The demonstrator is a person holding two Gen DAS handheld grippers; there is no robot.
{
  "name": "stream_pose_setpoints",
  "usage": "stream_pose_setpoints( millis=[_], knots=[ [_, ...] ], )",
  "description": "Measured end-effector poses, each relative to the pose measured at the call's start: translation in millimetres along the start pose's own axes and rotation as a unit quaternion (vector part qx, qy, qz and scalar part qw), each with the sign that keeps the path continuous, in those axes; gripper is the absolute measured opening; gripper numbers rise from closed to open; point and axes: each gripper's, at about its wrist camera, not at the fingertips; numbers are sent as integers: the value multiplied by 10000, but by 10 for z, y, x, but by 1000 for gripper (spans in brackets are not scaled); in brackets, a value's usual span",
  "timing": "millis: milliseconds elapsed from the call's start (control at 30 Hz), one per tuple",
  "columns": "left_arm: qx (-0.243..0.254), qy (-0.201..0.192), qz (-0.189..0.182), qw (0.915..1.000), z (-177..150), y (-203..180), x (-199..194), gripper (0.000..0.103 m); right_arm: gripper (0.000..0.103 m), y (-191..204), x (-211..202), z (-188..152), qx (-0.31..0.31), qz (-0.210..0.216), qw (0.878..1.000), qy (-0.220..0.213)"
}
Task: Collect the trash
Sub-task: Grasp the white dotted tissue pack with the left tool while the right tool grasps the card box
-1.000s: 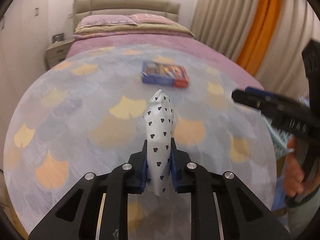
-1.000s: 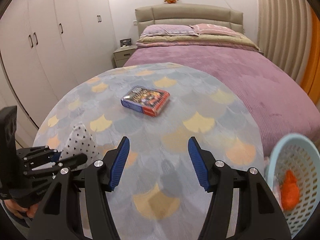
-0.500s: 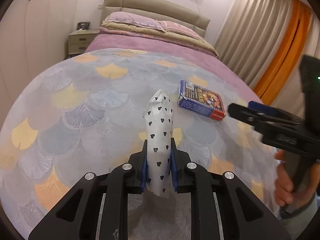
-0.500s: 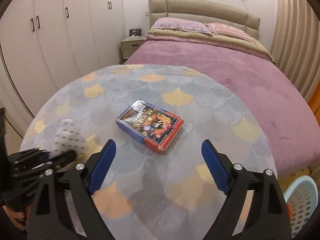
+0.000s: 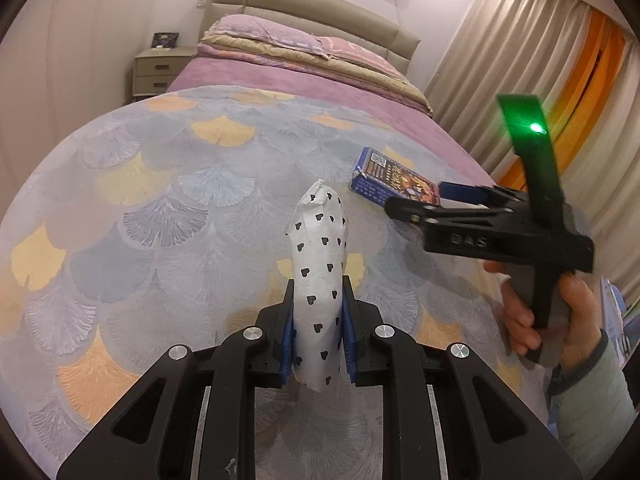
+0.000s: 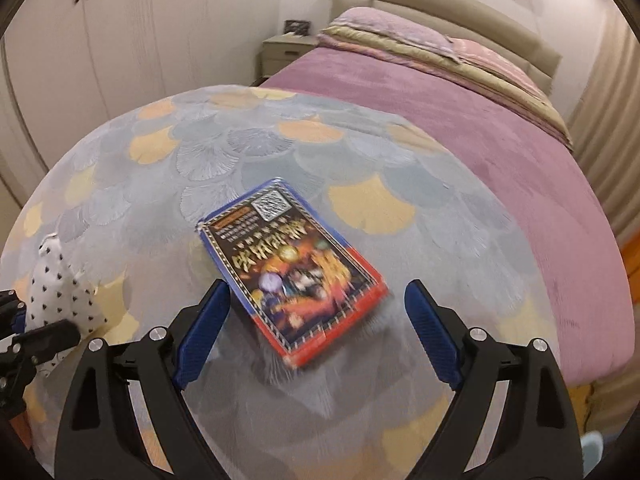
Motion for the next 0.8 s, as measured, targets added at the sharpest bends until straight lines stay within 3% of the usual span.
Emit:
stream_pose_setpoints(
  millis=[233, 467, 800],
  knots=[
    [11, 15, -33, 10000, -13, 11, 8, 18, 84, 68, 117, 113, -146, 184, 9997, 54],
    [16, 27, -10, 10000, -16, 8, 8, 18, 73, 171, 82, 56, -217, 195, 9996, -41],
    [38, 46, 17, 10000, -8, -8, 14, 18, 65, 311, -270, -287, 231, 133, 9988, -412]
  ],
)
Point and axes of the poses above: each gripper's, at about its wrist camera, not at the fingertips, and x roughly the way its jaws point, y to its left, z to its top, and after that the axes turned 15 degrees about z, right-handed
